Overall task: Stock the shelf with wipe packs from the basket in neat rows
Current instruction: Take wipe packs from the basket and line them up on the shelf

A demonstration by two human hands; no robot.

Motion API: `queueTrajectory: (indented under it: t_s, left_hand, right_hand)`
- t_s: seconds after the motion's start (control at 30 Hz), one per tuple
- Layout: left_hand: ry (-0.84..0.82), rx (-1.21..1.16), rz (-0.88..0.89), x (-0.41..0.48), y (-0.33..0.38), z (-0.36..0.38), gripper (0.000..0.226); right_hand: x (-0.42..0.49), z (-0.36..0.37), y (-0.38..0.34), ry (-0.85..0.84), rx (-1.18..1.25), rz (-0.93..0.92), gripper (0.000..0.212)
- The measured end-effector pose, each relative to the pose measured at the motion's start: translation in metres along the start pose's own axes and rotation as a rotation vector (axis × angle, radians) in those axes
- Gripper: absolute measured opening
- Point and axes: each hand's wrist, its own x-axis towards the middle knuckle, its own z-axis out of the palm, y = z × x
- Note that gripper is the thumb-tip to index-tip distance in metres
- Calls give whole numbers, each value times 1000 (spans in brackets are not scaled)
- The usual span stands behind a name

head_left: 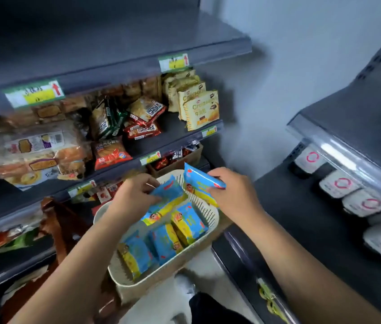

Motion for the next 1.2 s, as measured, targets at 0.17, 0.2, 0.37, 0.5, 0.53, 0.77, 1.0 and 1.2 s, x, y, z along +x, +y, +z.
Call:
queueTrajectory:
  t_s: [0.17,0.2,0.37,0.5,0.53,0.77,1.0,1.2]
  left_hand:
    - [-226,6,351,-38,84,12,25]
    - [-275,1,412,-47,101,18,25]
    - [-490,-13,677,-97,190,62,22]
    - [-627,-9,803,-144,262,115,22]
    - [-665,-20,819,-157,280,130,23]
    - [-874,16,981,-248,370,244,25]
    - [-943,76,1103,-328,436,372,26]
    - [-937,144,1167,-376,465,472,29]
  right_hand:
    - [-63,-100,-7,210,19,-29,32]
    - [-76,-123,-8,245,20,-31,32]
    - [-149,-227,-4,468,-32,4,31]
    - [-209,-292,14,633,-45,51,30]
    - [-222,-307,20,671,-73,52,30]
    - [-316,-405,83,889,-179,210,32]
    - [-395,-494,164,1022,-297,291,32]
    - [-438,-552,227,1038,-374,314,32]
